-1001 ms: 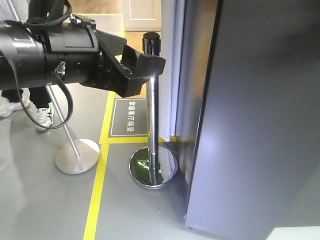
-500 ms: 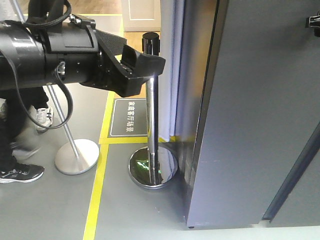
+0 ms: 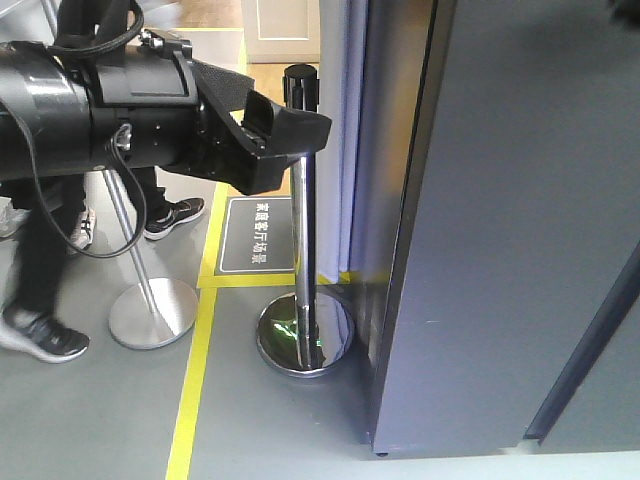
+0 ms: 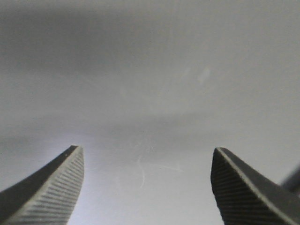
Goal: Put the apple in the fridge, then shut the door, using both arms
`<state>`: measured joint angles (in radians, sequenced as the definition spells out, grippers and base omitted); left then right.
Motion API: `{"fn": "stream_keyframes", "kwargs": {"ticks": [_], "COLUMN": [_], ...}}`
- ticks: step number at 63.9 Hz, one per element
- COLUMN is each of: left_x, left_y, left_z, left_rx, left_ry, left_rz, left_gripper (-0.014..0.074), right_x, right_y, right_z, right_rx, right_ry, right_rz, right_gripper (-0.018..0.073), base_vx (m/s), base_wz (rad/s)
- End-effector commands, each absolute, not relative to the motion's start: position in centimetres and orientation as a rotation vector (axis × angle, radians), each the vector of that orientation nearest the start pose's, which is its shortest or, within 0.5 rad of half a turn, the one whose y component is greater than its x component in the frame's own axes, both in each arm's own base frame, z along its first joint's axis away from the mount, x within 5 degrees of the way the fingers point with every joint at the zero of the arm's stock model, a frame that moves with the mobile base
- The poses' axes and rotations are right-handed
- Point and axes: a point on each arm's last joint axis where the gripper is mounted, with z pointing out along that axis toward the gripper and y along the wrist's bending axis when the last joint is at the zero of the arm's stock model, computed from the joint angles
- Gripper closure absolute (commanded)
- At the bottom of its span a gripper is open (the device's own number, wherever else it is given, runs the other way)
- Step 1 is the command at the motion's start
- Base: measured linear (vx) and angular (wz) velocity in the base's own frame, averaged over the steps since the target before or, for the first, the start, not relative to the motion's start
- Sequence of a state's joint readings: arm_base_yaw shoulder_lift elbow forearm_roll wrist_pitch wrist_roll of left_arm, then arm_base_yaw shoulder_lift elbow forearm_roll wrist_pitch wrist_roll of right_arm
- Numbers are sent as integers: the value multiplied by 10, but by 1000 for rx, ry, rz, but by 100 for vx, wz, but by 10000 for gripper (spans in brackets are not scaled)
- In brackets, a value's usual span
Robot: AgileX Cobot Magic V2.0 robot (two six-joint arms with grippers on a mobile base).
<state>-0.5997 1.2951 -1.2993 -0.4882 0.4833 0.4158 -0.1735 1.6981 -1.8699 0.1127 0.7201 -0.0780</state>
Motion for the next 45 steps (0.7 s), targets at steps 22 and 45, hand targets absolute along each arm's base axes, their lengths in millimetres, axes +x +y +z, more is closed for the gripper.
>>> {"fn": "stream_keyframes", "kwargs": {"ticks": [22,45], "left_x": [224,224], "left_y": [-176,-176], "left_z": [442,442], "left_rx": [631,631], "left_ry": [1732,1732], "left_rz": [-652,-652], "left_gripper": [27,27], "right_x": [234,161], "right_y": [-24,-12], "right_z": [489,441], "right_rx": [29,36], "right_ry": [1797,1809], "right_rz": [39,37], "right_gripper": [9,9], "base_vx": [0,0], "base_wz": [0,0]}}
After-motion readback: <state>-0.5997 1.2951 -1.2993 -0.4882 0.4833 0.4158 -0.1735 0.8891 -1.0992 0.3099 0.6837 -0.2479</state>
